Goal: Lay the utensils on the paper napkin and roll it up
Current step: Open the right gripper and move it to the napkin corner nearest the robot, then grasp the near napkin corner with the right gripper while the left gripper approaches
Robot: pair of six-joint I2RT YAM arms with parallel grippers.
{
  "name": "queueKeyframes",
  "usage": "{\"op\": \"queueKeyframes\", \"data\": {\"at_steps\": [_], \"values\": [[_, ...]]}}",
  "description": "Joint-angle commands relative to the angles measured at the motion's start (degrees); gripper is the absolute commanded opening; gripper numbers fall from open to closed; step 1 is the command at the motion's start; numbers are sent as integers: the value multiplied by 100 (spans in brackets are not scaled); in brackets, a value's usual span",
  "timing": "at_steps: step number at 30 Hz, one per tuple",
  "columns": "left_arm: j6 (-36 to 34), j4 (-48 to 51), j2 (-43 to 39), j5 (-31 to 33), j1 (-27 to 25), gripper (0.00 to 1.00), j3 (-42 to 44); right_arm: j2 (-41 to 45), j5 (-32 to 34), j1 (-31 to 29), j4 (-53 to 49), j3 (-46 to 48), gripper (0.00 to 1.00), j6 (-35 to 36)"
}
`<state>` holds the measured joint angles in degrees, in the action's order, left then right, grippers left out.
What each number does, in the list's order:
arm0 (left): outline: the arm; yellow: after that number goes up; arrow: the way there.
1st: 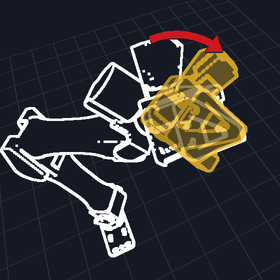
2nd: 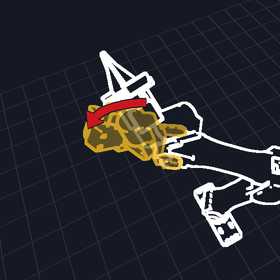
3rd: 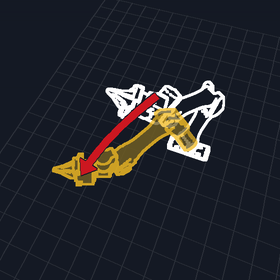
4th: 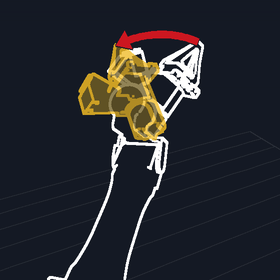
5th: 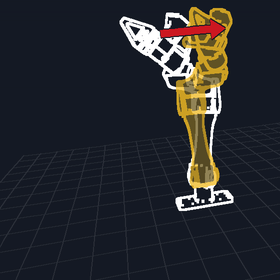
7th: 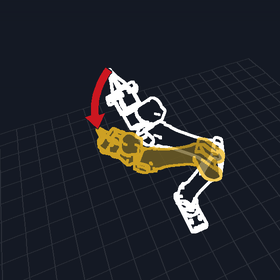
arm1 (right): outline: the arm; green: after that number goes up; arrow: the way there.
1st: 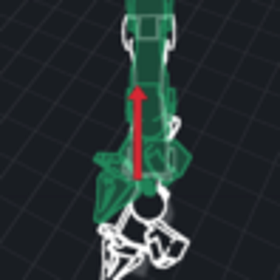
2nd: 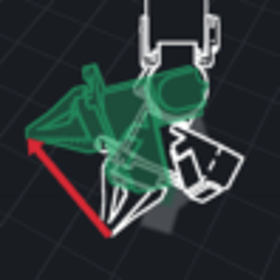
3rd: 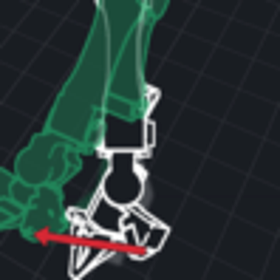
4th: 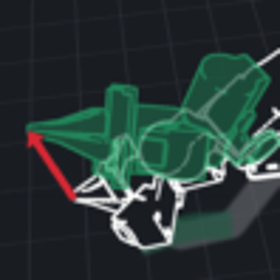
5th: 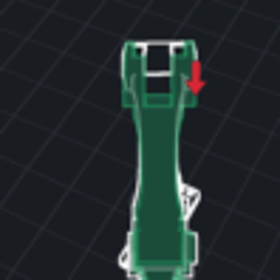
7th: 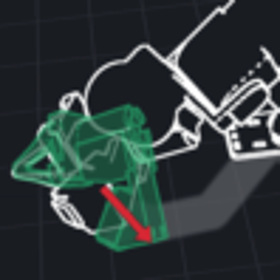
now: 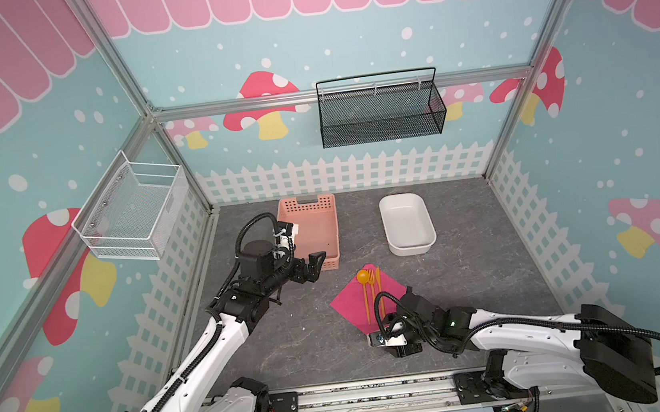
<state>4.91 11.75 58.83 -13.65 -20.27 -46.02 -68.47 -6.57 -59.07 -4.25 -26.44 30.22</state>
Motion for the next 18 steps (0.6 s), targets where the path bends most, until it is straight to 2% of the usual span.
{"op": "queueKeyframes", "data": {"at_steps": [1,10,18], "values": [[-55,-74,-185,-24,-4,100,85,-248,571,-197,676,127,67,-156],[32,-89,-126,-146,-4,100,46,-712,1410,-464,1465,297,67,64],[94,-44,-126,-23,-82,100,67,-574,1524,-465,1578,308,64,209]]}}
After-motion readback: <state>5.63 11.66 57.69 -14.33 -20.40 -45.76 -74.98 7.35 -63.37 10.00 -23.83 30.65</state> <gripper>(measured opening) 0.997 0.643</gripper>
